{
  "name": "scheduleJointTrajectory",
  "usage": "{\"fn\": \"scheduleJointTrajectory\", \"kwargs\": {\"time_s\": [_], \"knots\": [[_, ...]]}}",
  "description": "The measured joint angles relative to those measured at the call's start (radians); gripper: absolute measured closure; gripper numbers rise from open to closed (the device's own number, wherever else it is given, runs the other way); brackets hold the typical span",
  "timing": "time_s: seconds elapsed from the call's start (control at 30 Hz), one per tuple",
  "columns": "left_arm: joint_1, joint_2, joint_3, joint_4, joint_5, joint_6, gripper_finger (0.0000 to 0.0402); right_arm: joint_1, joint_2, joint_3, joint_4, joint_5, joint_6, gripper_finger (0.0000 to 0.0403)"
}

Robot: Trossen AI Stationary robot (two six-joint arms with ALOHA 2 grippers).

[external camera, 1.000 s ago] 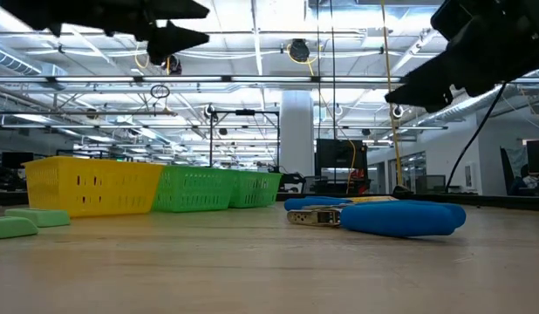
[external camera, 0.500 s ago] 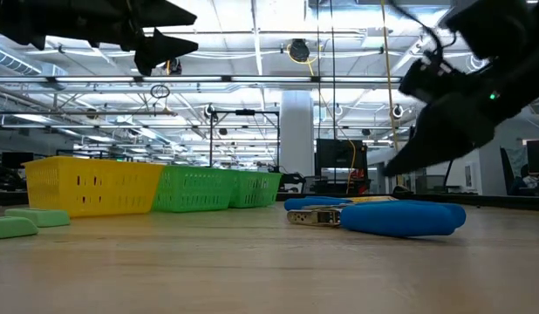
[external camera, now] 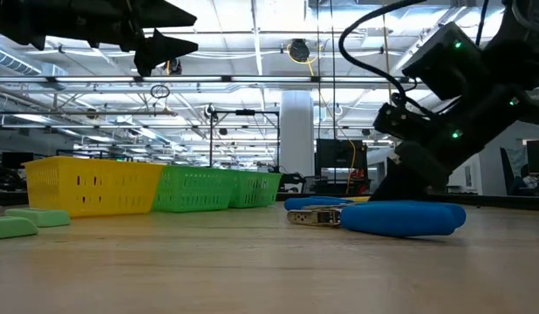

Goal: Pick & Place School Supplies
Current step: Put the crayon box into the top green bin

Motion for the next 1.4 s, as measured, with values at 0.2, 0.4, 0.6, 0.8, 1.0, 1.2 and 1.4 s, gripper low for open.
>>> {"fn": "scheduleJointTrajectory", "kwargs": {"time_s": [0.2,0.4,0.6,0.8,1.0,1.2,1.4], "knots": [[0.000,0.000,0.000,0.000,0.000,-0.019,0.0123,-0.006,0.000,0.000,0.000,-0.003,0.013,0.0156],[0.000,0.000,0.000,0.000,0.000,-0.018,0.0115,-0.006,0.001,-0.001,-0.001,-0.003,0.013,0.0156],[0.000,0.000,0.000,0.001,0.000,-0.019,0.0120,-0.006,0.001,-0.001,-0.002,-0.002,0.013,0.0156],[0.000,0.000,0.000,0.001,0.000,-0.036,0.0128,-0.006,0.001,-0.002,-0.003,0.000,0.023,0.0156],[0.000,0.000,0.000,0.000,0.000,-0.043,0.0115,-0.006,0.002,-0.002,-0.003,0.000,0.010,0.0156],[0.000,0.000,0.000,-0.016,0.000,-0.044,0.0112,-0.008,0.002,-0.003,-0.004,0.001,0.013,0.0156],[0.000,0.000,0.000,-0.026,0.000,-0.046,0.0125,-0.008,0.002,-0.003,-0.004,0.001,0.013,0.0156]]}}
